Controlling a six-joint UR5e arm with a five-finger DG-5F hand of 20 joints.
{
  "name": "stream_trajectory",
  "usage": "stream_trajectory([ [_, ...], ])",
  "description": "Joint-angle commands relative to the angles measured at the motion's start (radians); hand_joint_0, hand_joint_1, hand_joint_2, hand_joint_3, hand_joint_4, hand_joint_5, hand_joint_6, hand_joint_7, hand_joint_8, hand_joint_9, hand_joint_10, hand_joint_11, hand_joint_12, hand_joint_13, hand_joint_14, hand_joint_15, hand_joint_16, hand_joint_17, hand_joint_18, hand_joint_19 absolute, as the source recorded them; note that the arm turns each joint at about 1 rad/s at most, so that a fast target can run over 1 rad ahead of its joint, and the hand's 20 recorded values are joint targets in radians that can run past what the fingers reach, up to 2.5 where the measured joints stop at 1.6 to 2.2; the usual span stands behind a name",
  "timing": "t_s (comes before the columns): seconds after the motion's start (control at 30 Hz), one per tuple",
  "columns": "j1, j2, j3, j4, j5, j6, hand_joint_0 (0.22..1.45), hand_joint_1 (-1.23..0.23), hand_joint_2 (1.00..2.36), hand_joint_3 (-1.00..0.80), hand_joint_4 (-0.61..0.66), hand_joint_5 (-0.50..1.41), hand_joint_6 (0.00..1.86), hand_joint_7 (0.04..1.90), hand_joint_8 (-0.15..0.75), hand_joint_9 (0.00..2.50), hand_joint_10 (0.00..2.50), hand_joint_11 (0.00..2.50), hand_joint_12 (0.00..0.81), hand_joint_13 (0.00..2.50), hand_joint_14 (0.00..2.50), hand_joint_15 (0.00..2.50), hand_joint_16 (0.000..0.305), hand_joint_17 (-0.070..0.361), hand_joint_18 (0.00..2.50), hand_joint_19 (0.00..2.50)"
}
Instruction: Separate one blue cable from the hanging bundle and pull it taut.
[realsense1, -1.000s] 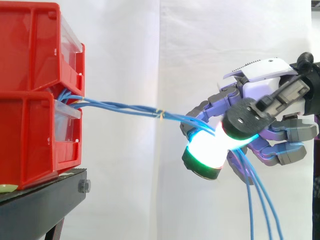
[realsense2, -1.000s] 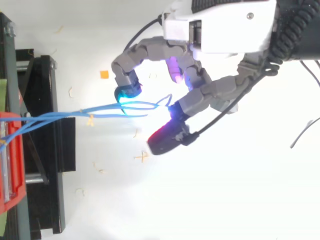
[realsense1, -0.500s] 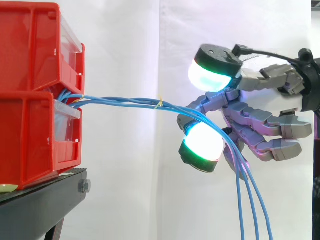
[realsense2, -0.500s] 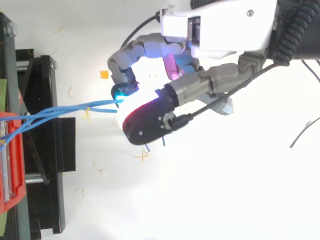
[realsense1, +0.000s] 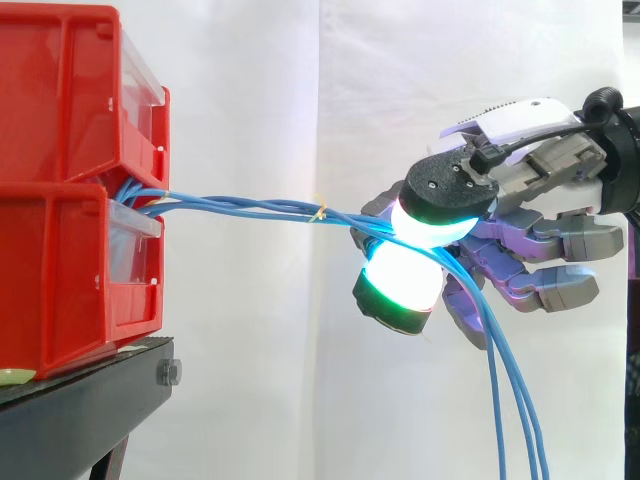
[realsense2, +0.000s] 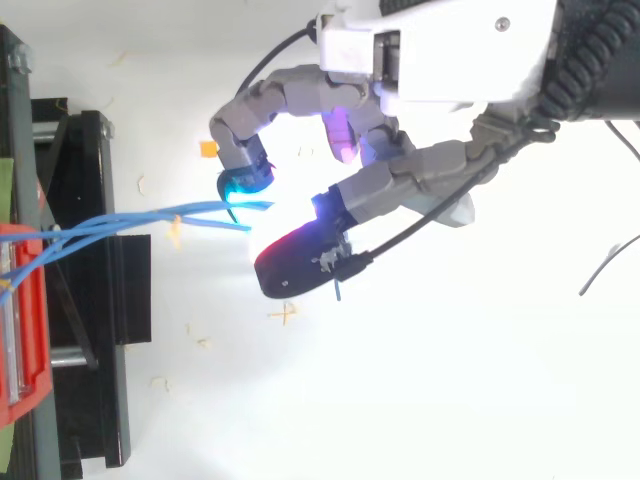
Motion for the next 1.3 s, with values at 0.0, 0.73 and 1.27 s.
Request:
stream_trajectory([
  [0.0, 0.003, 0.0, 0.0, 0.001, 0.007, -0.001, 0.73, -0.87, 1.02, -0.26, 0.08, 0.14, 0.5, 1.26, 0.139, 2.12, 0.03, 0.69, 0.295, 1.69, 0.03, 0.97, 0.044, 0.1, 1.01, 0.78],
  [0.73, 0.009, 0.0, 0.002, 0.001, 0.016, -0.001, 0.51, -0.18, 1.0, -0.5, 0.13, 0.14, 0.5, 1.25, 0.074, 2.17, 0.02, 0.56, 0.304, 1.71, 0.02, 0.94, 0.051, 0.116, 1.01, 0.78],
  [1.27, 0.01, 0.0, 0.002, 0.001, 0.015, -0.003, 0.71, -0.64, 1.02, -0.16, 0.11, 0.14, 0.5, 1.27, 0.068, 2.23, 0.03, 0.67, 0.283, 1.72, 0.03, 0.94, 0.044, 0.1, 1.04, 0.81],
])
